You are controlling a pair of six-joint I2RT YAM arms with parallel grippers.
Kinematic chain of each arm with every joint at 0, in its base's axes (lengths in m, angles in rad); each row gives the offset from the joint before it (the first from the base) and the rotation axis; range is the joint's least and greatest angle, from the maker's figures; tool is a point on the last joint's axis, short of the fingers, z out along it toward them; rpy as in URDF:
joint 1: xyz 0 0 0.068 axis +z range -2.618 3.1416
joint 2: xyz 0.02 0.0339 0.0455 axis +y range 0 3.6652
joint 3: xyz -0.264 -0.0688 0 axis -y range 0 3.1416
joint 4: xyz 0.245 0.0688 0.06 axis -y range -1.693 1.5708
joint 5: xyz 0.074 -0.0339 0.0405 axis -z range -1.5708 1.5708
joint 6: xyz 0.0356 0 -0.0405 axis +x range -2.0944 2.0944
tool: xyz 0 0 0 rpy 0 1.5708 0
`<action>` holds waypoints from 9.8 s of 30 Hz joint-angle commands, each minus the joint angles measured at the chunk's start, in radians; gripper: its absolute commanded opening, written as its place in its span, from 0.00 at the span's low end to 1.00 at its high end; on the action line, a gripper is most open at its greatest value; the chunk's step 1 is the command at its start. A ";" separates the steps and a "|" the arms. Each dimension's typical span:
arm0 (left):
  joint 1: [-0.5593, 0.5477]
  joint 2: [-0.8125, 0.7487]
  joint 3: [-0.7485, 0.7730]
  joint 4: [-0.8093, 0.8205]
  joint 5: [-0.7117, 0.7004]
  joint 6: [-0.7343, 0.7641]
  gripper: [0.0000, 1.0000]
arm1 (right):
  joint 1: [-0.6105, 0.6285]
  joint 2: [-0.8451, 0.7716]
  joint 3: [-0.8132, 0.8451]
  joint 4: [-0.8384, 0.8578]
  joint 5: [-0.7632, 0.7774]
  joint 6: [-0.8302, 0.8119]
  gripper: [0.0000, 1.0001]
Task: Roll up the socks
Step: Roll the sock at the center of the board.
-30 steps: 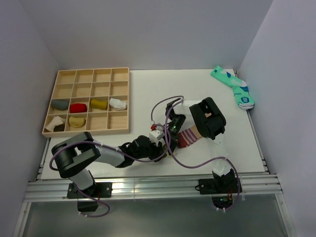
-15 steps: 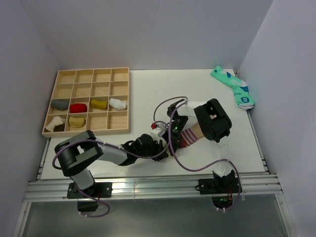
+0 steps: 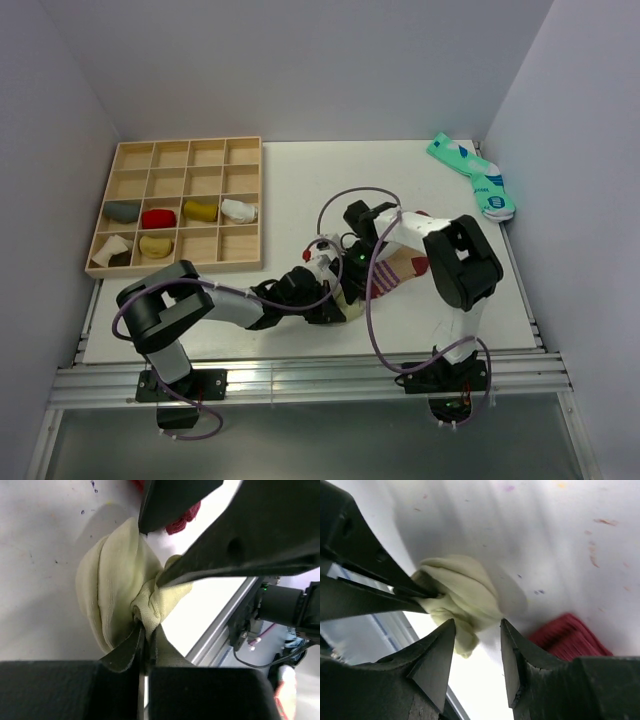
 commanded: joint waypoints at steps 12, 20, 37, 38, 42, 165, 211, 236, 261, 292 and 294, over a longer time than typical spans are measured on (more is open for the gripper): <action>0.076 -0.017 -0.038 -0.153 0.192 -0.206 0.01 | -0.130 -0.283 -0.105 0.140 -0.014 -0.090 0.52; 0.146 0.023 0.063 -0.262 0.331 -0.215 0.00 | -0.084 -0.544 -0.313 0.215 0.006 -0.256 0.54; 0.189 0.104 0.111 -0.259 0.430 -0.223 0.00 | 0.284 -0.887 -0.620 0.492 0.224 -0.285 0.61; 0.189 0.107 0.113 -0.257 0.433 -0.221 0.00 | 0.298 -0.880 -0.626 0.499 0.244 -0.285 0.61; 0.192 0.118 0.111 -0.245 0.443 -0.221 0.00 | 0.363 -0.847 -0.634 0.532 0.281 -0.279 0.60; -0.095 0.001 -0.090 0.139 -0.180 0.305 0.00 | -0.004 0.028 0.041 -0.058 -0.055 -0.217 0.45; 0.188 0.199 0.157 -0.320 0.317 0.041 0.00 | 0.267 -0.857 -0.666 0.518 0.282 -0.319 0.53; 0.247 0.288 0.211 -0.352 0.440 0.082 0.00 | 0.404 -0.657 -0.659 0.654 0.419 -0.340 0.52; 0.292 -0.158 -0.036 -0.342 0.044 -0.040 0.41 | 0.271 -0.350 -0.427 0.391 0.246 -0.164 0.25; -0.075 -0.134 -0.171 0.066 -0.278 -0.465 0.48 | 0.129 -0.115 -0.245 0.239 0.135 -0.064 0.23; -0.095 -0.117 -0.179 0.126 -0.309 -0.531 0.48 | 0.128 -0.124 -0.243 0.239 0.128 -0.059 0.23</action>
